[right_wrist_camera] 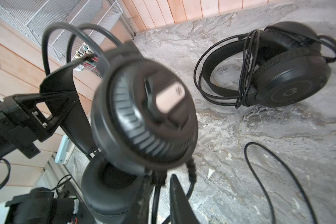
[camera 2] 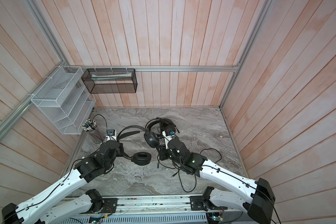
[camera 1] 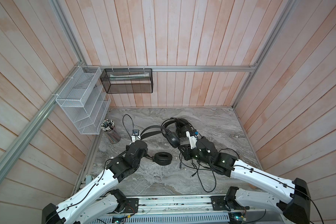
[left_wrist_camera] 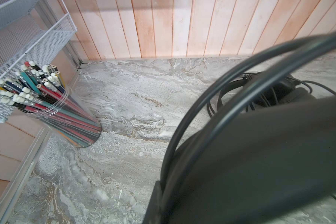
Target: Wrap the headphones
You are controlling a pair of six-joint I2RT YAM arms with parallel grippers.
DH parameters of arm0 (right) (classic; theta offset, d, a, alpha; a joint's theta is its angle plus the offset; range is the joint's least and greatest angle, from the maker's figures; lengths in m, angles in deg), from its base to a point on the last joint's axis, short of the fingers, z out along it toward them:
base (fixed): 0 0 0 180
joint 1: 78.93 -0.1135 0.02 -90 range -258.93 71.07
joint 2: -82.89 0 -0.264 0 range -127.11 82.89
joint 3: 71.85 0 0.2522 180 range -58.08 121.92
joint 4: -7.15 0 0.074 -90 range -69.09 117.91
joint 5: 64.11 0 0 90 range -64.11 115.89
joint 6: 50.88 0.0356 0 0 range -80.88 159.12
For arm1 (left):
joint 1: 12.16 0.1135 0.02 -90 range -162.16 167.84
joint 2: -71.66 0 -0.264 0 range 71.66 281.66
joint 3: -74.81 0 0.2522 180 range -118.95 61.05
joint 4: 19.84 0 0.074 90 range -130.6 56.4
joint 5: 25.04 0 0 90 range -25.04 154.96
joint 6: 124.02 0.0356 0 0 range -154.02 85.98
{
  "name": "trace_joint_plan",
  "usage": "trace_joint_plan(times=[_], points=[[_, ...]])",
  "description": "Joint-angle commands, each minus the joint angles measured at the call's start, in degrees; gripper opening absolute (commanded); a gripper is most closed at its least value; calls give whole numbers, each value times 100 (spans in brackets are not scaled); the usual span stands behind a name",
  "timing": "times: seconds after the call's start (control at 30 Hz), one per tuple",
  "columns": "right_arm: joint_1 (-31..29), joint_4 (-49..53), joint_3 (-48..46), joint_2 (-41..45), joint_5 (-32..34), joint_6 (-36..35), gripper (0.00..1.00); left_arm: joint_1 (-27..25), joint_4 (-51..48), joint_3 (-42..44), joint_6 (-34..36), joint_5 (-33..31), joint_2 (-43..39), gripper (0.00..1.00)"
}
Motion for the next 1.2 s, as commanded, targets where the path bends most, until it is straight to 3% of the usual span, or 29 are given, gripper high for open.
trace_joint_plan(times=[0.0,0.1,0.23,0.3,0.5,0.77,1.03,1.17], points=[[41,-58,136,579,10,-659,54,-63,-261,-189,-115,322,-86,0],[44,137,51,1017,-283,-1105,72,-60,-592,-564,-303,391,-10,0],[52,20,-444,1758,-98,-1154,87,62,-1098,-1118,-551,795,130,0],[45,-280,-857,2020,-343,-1123,91,208,-1355,-1355,-656,1042,223,0],[45,-1063,-2021,2403,-1020,-987,94,1049,-1910,-1881,-919,2087,401,0],[37,-2566,-3321,3364,-2257,-856,95,1654,-2317,-2215,-1065,2784,897,0],[-218,-3906,-3725,2808,-2729,-761,94,1740,-2346,-2270,-1091,2898,1016,0],[-507,-4098,-3694,2307,-2442,-913,91,1759,-2324,-2270,-1108,2897,1043,0]])
